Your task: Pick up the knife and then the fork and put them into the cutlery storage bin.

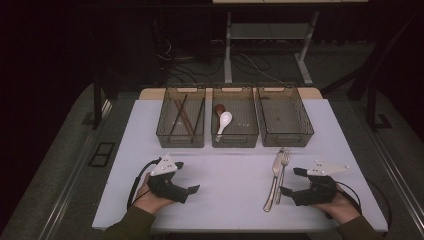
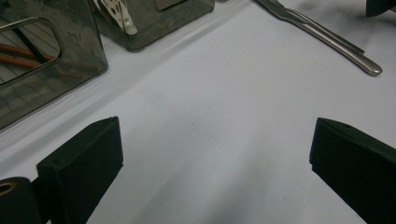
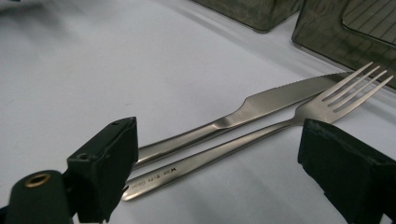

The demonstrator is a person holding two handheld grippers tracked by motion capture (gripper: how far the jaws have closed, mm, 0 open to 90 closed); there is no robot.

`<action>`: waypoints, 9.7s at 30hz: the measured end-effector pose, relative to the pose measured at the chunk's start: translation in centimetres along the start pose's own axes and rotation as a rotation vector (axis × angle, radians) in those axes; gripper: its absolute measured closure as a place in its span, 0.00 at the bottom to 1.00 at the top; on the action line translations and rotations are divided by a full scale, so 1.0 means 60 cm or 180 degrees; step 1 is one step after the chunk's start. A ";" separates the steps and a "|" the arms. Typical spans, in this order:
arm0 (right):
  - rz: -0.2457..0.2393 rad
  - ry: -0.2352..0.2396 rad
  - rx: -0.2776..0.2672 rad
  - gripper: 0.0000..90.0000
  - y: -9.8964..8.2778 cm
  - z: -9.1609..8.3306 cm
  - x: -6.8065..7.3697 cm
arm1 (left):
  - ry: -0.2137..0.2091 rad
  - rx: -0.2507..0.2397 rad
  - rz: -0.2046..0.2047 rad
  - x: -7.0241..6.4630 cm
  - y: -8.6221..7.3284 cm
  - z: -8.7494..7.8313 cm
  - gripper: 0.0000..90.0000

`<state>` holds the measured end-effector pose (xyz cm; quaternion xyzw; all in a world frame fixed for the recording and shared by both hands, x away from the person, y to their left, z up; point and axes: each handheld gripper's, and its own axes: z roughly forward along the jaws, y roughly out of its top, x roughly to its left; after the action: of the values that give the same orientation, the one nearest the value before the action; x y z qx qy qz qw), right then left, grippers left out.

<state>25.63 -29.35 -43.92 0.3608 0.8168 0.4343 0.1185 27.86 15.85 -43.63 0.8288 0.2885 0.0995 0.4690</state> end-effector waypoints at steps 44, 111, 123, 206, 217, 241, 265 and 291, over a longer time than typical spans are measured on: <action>-0.0186 0.0112 0.0788 1.00 0.037 0.055 0.010 | -0.0025 0.0064 0.0020 -0.002 0.000 0.008 0.00; -0.0136 -0.0257 0.1438 0.77 0.066 -0.021 -0.090 | -0.0105 0.0081 0.0099 -0.008 0.001 0.009 0.00; -0.0240 -0.0267 0.2265 0.80 0.109 0.059 -0.104 | -0.0166 0.0114 0.0117 -0.008 0.000 0.014 0.00; 0.0313 -0.0383 0.0358 0.95 0.107 -0.042 -0.147 | -0.0242 0.0088 0.0134 -0.010 0.000 0.013 0.00; 0.0409 -0.0500 0.0038 0.95 0.115 -0.057 -0.151 | -0.0234 0.0072 0.0131 -0.010 0.001 0.011 0.00; 0.0408 -0.0569 -0.0348 0.95 0.193 -0.074 -0.171 | -0.0242 0.0010 0.0093 -0.008 0.000 0.009 0.00; 0.0490 -0.0903 -0.0123 0.95 0.272 -0.003 -0.229 | -0.0277 -0.0012 0.0103 -0.009 0.001 0.007 0.00; 0.0625 -0.1026 0.0463 0.94 0.221 0.059 -0.258 | -0.0286 -0.0017 0.0101 -0.010 0.000 0.007 0.00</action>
<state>44.90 -33.05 -37.34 0.5111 0.7774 0.3203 0.1784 27.58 15.23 -43.77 0.8356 0.2537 0.0704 0.4821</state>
